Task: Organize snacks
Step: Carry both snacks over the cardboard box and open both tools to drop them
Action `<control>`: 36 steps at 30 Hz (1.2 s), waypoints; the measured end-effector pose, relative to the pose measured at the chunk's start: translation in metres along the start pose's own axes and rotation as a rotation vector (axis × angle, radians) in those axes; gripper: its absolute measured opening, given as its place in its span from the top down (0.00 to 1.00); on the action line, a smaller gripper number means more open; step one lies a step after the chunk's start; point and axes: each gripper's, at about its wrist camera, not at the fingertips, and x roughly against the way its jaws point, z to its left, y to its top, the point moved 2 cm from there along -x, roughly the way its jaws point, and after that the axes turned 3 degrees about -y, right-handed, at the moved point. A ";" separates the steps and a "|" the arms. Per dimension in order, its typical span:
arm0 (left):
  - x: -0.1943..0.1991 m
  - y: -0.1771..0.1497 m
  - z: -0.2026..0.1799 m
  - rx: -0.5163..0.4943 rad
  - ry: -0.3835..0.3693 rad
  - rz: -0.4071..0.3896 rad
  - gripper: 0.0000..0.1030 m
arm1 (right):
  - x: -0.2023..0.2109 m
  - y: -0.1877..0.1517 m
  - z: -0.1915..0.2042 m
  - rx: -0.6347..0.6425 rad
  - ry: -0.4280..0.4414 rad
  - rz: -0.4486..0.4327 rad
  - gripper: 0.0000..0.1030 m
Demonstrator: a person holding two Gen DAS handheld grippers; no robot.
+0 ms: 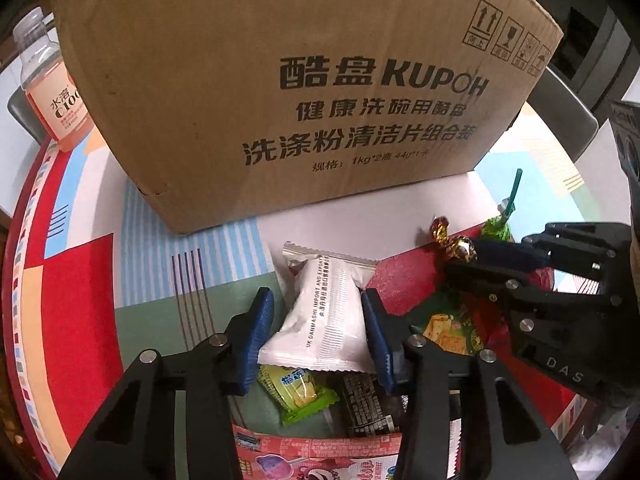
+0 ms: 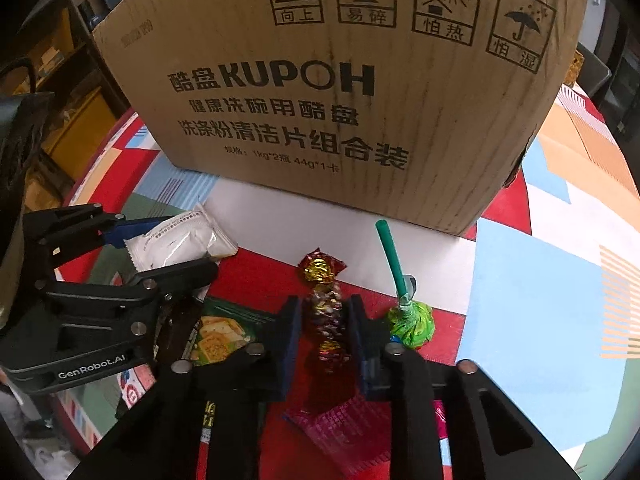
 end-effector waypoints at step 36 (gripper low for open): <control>0.169 0.018 -0.033 -0.005 -0.015 -0.424 0.58 | 0.161 0.008 0.009 -0.018 0.001 -0.410 0.82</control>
